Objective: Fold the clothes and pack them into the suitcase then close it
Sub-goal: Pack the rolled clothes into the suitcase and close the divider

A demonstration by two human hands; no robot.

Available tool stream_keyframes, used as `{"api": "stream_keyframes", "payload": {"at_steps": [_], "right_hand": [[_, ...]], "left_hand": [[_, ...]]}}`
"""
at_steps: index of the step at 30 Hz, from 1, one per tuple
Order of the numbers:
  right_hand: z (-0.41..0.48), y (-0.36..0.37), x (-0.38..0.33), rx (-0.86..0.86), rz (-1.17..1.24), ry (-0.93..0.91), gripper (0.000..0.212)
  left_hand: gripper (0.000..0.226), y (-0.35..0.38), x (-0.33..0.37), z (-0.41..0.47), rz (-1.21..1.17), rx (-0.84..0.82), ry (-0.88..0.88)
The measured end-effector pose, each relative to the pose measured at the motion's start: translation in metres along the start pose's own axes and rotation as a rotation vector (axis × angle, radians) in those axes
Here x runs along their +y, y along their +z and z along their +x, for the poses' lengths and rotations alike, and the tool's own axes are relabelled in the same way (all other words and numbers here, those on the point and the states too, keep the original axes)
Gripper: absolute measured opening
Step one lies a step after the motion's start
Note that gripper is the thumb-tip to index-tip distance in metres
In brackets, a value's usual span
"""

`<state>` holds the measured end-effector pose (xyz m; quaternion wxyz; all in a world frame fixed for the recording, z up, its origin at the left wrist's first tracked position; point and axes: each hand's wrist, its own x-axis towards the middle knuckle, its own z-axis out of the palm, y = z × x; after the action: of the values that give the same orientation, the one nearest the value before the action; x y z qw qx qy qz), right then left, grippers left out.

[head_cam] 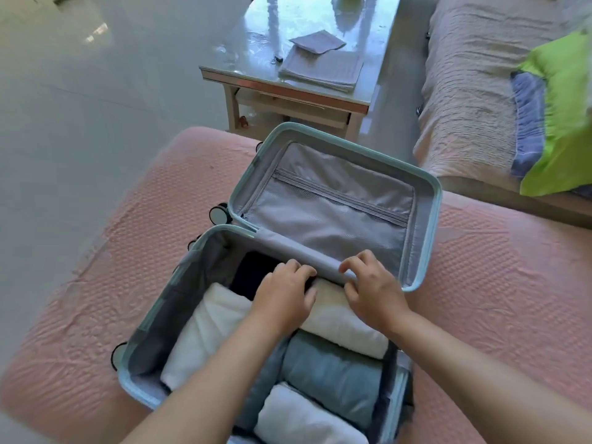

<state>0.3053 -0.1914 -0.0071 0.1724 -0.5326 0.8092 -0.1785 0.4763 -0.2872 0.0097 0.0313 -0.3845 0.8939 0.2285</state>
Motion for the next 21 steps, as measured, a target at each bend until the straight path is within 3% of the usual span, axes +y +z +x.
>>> {"api": "stream_keyframes", "payload": {"at_steps": [4, 7, 12, 15, 18, 21], "right_hand": [[-0.069, -0.018, 0.05, 0.016, 0.094, 0.145, 0.018], [-0.111, -0.021, 0.077, -0.062, 0.185, 0.372, 0.022], [-0.158, -0.009, 0.098, -0.368, 0.507, 0.561, 0.066], [-0.168, 0.0, 0.094, -0.368, 0.756, 0.686, 0.074], [-0.173, 0.013, 0.087, -0.391, 0.679, 0.762, 0.065], [-0.175, 0.015, 0.09, -0.506, 0.261, 0.629, 0.016]], "left_hand": [[0.036, 0.043, 0.065, -0.036, -0.133, -0.1, 0.026], [0.034, 0.075, 0.104, -0.06, -0.206, -0.18, 0.028], [0.056, 0.11, 0.137, -0.082, -0.125, -0.318, 0.058], [0.065, 0.121, 0.143, -0.092, -0.125, -0.37, 0.059], [0.054, 0.123, 0.144, -0.097, -0.201, -0.399, 0.035], [0.048, 0.124, 0.142, -0.097, -0.231, -0.349, 0.047]]}}
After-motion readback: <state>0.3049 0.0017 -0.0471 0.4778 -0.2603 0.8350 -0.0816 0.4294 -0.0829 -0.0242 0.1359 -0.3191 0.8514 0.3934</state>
